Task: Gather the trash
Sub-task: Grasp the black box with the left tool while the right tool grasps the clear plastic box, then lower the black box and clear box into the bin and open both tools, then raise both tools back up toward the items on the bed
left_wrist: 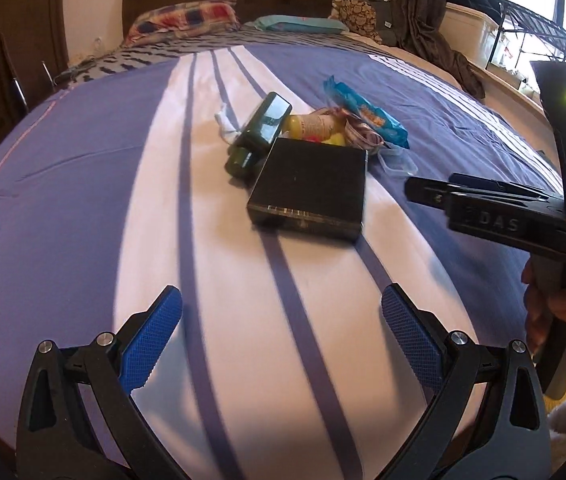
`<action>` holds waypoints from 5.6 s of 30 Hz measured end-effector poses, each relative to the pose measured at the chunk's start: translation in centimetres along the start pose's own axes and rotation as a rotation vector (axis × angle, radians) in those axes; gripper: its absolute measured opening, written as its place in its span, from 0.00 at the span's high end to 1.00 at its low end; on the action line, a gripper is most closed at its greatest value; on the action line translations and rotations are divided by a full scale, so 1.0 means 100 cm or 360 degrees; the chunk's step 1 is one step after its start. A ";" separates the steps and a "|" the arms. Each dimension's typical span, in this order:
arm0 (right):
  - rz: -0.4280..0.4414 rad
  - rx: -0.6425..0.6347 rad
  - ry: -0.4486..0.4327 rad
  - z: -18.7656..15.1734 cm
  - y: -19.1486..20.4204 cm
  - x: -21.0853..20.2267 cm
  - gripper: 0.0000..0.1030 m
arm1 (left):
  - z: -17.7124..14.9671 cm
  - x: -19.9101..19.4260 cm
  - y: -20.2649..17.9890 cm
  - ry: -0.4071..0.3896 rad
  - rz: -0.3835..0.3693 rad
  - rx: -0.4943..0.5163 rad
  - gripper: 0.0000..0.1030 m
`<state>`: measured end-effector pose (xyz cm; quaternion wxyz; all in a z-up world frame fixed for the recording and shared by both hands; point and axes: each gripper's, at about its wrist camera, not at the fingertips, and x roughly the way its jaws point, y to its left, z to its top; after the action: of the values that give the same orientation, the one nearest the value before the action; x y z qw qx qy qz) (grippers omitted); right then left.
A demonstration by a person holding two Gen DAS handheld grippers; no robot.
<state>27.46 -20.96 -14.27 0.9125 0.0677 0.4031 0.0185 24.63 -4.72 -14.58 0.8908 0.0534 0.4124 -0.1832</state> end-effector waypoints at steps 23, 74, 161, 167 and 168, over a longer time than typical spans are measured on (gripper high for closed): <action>-0.0087 -0.0072 0.0054 0.006 -0.008 0.003 0.66 | 0.034 0.030 -0.007 0.0036 -0.0100 0.0013 0.30; 0.0123 -0.0086 0.0277 -0.228 -0.004 -0.112 0.66 | -0.202 -0.055 -0.069 0.0352 -0.0092 0.0042 0.30; -0.0034 -0.0022 -0.0155 -0.050 -0.027 -0.105 0.04 | -0.031 -0.075 0.006 -0.0107 0.0164 -0.0061 0.08; 0.0037 -0.0009 -0.0155 -0.017 -0.019 -0.069 0.04 | -0.001 -0.051 0.018 -0.0112 0.0178 -0.0075 0.08; 0.0038 0.0002 -0.0158 -0.012 -0.019 -0.065 0.04 | 0.003 -0.047 0.019 -0.0117 0.0182 -0.0076 0.08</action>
<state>22.12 -23.28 -10.56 0.9310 0.0740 0.3565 0.0257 22.74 -1.70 -10.91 0.9154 0.0488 0.3798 -0.1239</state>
